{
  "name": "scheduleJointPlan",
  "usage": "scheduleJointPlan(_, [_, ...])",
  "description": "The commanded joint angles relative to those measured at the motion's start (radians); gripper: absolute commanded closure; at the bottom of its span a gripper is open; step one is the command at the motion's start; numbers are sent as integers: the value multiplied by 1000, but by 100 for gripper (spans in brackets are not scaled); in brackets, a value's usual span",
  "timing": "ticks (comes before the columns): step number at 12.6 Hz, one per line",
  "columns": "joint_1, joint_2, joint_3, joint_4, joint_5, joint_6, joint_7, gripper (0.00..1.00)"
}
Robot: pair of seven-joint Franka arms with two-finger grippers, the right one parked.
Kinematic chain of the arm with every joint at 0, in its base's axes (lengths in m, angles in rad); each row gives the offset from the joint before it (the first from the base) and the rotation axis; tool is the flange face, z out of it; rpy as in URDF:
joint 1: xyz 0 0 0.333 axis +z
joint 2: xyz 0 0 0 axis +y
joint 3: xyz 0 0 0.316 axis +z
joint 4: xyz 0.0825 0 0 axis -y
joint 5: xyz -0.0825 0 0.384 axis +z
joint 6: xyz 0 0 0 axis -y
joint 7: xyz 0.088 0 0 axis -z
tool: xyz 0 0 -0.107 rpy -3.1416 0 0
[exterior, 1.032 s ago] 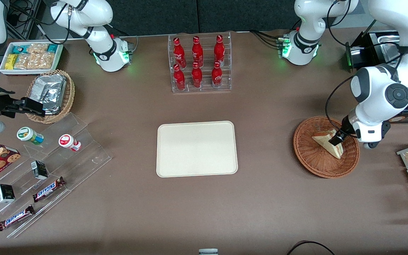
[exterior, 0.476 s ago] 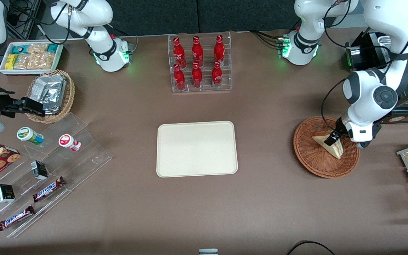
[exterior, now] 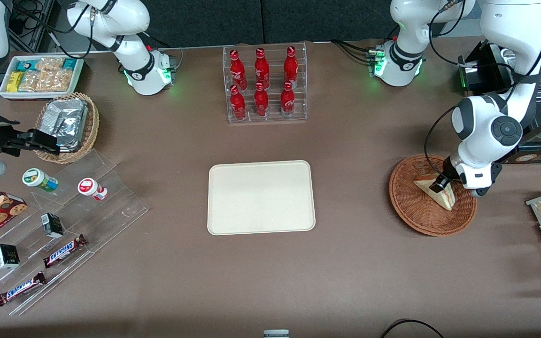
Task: Place sandwich from basket to tray
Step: 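Close the left gripper on the sandwich and lift it from the basket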
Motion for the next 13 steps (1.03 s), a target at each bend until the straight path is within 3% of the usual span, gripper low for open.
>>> scheduleJointPlan(1, [4,-4,-2,-3,4,16,-24,91])
scheduleJointPlan(3, [-1,-9,-3,15,4,0,-26,91])
scheduleJointPlan(7, [-16,-72,-11,168,16,-303,-9,91])
scheduleJointPlan(9, [-80,-83,-15,311,91,-542,-9,91])
scheduleJointPlan(13, [-226,-77,-21,555,91,-837,-26,91])
